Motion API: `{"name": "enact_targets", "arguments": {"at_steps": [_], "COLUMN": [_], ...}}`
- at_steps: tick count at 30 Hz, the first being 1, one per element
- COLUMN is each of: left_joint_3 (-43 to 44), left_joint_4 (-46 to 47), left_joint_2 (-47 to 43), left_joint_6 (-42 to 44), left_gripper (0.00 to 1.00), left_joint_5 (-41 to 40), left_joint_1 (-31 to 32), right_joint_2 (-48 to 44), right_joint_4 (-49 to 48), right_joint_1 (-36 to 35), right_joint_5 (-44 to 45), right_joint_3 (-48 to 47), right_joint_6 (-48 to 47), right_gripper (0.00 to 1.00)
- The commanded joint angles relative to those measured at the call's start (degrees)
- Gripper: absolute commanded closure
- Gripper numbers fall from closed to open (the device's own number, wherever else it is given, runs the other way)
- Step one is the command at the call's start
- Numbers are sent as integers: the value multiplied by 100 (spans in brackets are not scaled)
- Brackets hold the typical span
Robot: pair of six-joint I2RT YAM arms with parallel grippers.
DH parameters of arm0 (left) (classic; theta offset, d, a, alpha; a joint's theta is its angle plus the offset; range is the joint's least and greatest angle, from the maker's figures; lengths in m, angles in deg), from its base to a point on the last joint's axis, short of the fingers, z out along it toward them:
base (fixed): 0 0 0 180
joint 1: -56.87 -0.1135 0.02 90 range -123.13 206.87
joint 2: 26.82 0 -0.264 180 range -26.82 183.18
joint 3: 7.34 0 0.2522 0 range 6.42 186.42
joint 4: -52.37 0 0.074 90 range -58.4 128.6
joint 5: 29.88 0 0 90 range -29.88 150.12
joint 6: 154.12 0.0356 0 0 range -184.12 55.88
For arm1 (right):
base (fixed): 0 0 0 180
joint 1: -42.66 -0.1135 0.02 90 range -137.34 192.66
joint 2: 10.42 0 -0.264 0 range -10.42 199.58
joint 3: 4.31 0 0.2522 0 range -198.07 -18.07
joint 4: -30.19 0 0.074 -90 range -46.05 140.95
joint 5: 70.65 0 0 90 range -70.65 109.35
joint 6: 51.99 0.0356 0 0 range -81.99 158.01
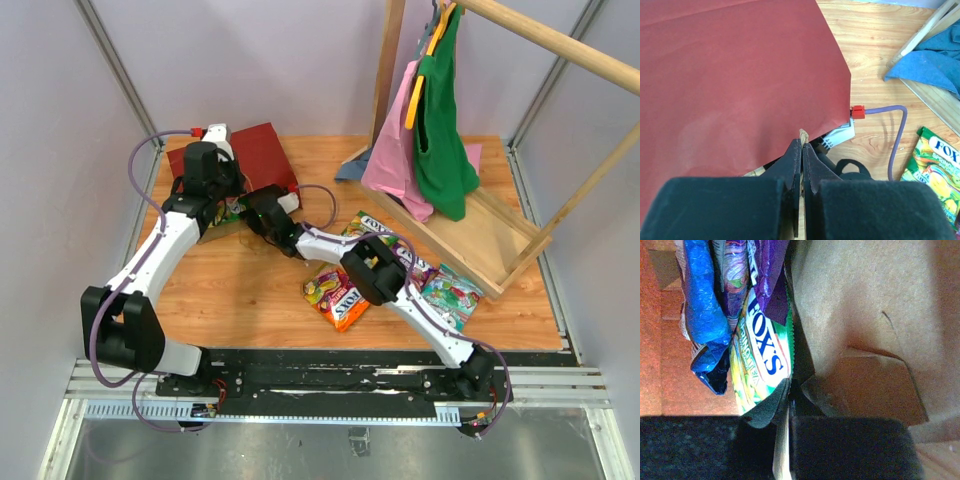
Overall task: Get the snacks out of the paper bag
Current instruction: Take out the snack from the paper bag, then place the snack at the center of the board.
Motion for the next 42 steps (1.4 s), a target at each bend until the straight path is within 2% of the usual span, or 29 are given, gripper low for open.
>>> {"name": "enact_targets", "arguments": {"at_steps": [1, 8, 14, 21, 28, 34, 42], "left_joint_3": [120, 123, 103, 123, 50, 50, 44], "left_joint_4": [48, 59, 110, 99, 96, 104, 98], "left_joint_2": [104, 91, 81, 92, -33, -25, -19], "left_joint_6": [92, 54, -8, -66, -58, -44, -23], "left_gripper": [99, 99, 99, 99, 100, 100, 99], "left_joint_5": [-270, -448, -600, -717, -917, -951, -971], "left_joint_1": [14, 6, 9, 13, 7, 8, 8], "right_joint_2": [-422, -2237, -3503, -4371, -5349, -6126, -6384], "right_joint_4": [-590, -2204, -3135, -3375, -3279, -3017, -2785], "right_joint_1": [-100, -151, -174, -119, 256, 574, 950], "right_joint_5": [114, 290, -70, -1104, -1773, -1697, -1217], "right_joint_3": [868, 3838, 5398, 5929, 6477, 7231, 7733], "right_joint_6": [-710, -1429, -2136, -2824, -2967, -3157, -3499], "right_gripper": [99, 99, 99, 99, 99, 99, 99]}}
